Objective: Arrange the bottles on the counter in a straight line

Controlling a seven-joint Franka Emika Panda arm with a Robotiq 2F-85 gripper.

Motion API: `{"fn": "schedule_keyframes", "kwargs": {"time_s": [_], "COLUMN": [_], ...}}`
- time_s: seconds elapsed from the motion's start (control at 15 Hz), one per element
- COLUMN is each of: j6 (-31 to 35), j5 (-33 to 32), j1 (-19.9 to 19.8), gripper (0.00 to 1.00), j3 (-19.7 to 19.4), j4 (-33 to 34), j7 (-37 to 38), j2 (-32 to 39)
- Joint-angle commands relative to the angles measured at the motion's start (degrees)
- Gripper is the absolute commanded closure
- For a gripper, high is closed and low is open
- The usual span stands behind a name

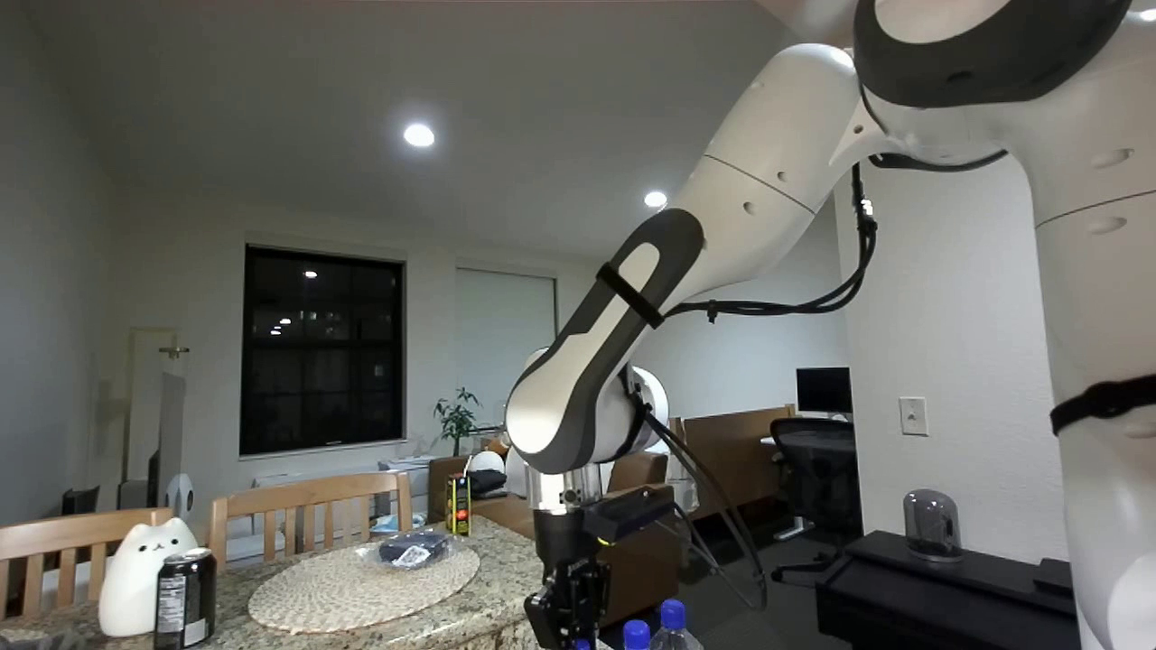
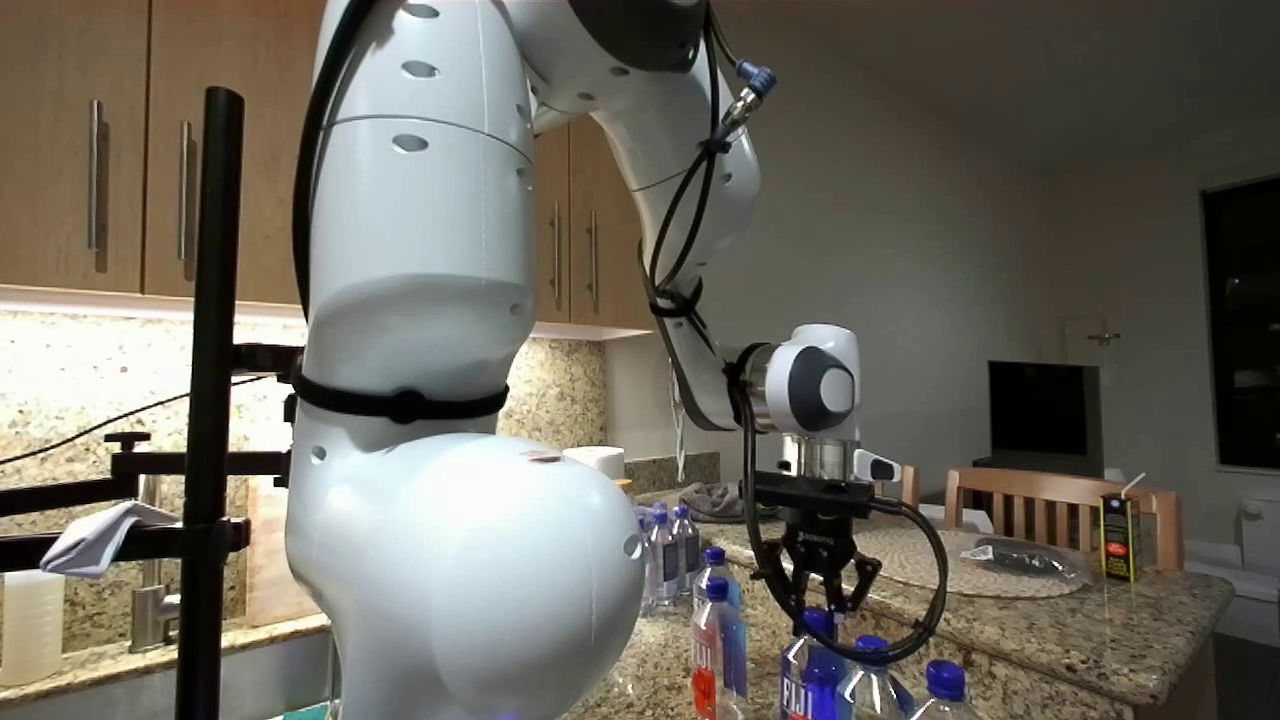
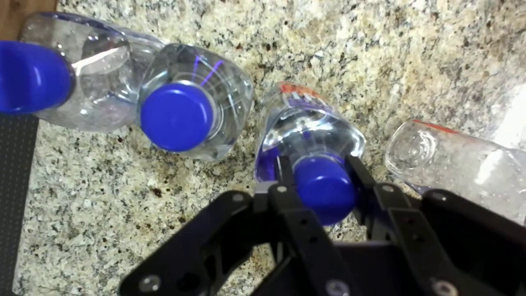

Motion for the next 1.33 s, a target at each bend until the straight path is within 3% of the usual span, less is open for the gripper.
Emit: {"fn": "schedule_keyframes", "kwargs": {"time_s": [0.0,1.27], "j6": [-0.43,2.41], "j5": [-0.13,-0.71], "j1": [-0.79,-1.12], "gripper": [0.85,0.85], "j3": [0.24,-0.70], "j4": [-1.72,-3.61], "j7": [-3.67,-3.46], "j2": [-2.36,-4.12]}}
